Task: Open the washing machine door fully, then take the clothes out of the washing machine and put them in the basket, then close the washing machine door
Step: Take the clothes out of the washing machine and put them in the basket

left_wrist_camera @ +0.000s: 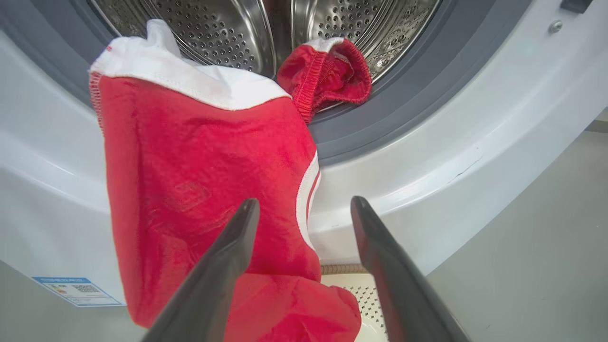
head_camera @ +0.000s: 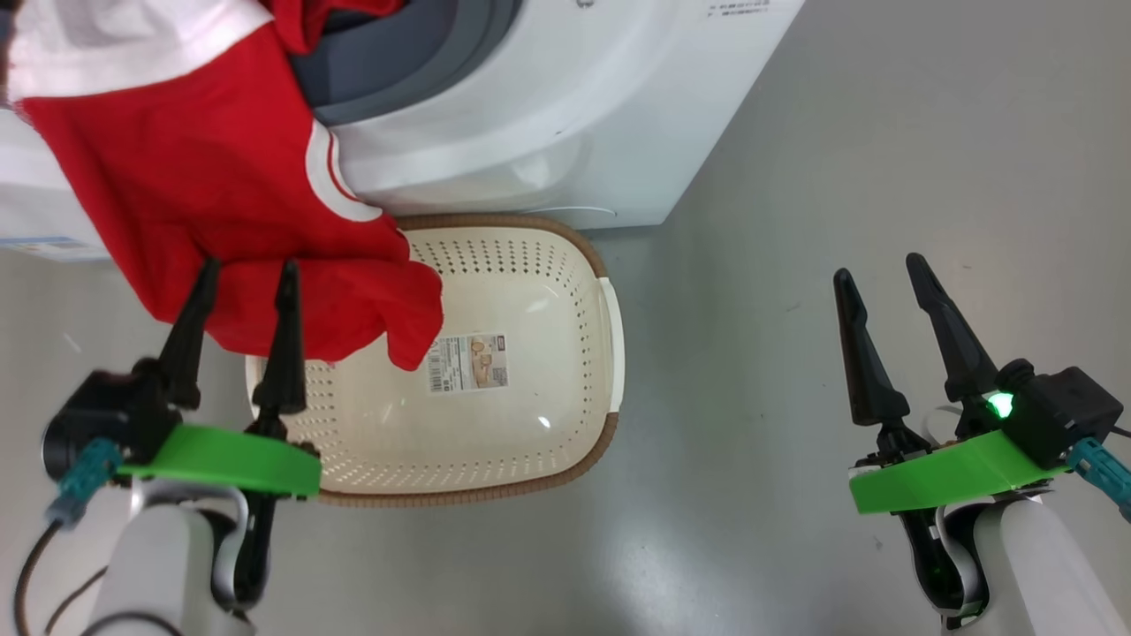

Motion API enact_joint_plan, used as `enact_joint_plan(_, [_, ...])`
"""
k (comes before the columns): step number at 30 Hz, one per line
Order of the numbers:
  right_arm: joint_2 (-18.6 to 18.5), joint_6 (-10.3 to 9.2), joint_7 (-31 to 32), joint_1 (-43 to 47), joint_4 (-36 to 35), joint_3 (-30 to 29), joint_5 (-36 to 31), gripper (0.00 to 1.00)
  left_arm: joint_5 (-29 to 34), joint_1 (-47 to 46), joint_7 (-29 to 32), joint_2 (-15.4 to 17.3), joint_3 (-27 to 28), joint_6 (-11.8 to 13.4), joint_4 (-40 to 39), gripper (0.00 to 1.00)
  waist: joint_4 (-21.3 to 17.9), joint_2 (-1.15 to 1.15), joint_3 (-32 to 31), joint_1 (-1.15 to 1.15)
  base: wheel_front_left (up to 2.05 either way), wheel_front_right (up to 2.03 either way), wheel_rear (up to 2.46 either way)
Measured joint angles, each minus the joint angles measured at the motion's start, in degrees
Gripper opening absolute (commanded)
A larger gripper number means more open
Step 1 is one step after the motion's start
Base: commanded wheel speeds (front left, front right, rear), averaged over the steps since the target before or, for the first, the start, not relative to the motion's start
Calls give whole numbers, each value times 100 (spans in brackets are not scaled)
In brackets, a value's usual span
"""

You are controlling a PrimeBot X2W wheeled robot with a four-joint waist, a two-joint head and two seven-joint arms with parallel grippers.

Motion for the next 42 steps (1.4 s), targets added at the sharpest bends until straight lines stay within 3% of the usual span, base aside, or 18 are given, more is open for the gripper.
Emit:
enact_joint_plan(19, [1, 0, 0, 173, -1, -76, -25, 100, -7, 1180, 0, -68, 389, 0, -1308, 100, 43, 0, -143, 0, 0, 0, 0])
enact_joint_plan(42, [1, 0, 0, 168, -1, -102, -25, 100, -56, 1175, 0, -137, 419, 0, -1314, 100, 57, 0, -99, 0, 0, 0, 0])
